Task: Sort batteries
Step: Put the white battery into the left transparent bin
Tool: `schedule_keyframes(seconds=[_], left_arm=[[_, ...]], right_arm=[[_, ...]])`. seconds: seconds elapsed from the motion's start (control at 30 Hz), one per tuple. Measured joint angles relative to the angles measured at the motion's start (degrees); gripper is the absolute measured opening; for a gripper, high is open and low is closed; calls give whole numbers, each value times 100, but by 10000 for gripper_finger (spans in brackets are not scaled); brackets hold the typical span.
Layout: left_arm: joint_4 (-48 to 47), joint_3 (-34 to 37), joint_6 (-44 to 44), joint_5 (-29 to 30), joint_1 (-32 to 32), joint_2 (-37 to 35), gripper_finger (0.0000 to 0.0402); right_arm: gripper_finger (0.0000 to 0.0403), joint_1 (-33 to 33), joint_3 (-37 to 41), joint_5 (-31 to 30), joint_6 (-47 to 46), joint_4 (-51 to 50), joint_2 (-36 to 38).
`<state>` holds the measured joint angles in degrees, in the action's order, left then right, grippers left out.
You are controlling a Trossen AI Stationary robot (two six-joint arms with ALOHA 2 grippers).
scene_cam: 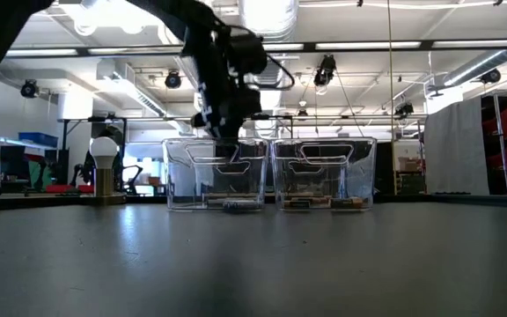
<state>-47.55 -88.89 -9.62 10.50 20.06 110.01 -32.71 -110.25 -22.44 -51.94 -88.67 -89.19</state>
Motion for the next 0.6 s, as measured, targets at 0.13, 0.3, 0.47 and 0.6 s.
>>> schedule_keyframes(seconds=[0.13,0.3,0.47,0.6], left_arm=[[62,5,38,-92,218,271,14],[61,20,38,-286,296,633,14],[130,14,-54,-557,290,775,14],[143,38,-181,-560,292,779,14]], right_arm=[[203,-134,121,16,93,-2,-9],[203,-127,126,9,126,-5,-9],[203,-127,102,12,242,3,-7],[203,-127,102,396,237,6,6]])
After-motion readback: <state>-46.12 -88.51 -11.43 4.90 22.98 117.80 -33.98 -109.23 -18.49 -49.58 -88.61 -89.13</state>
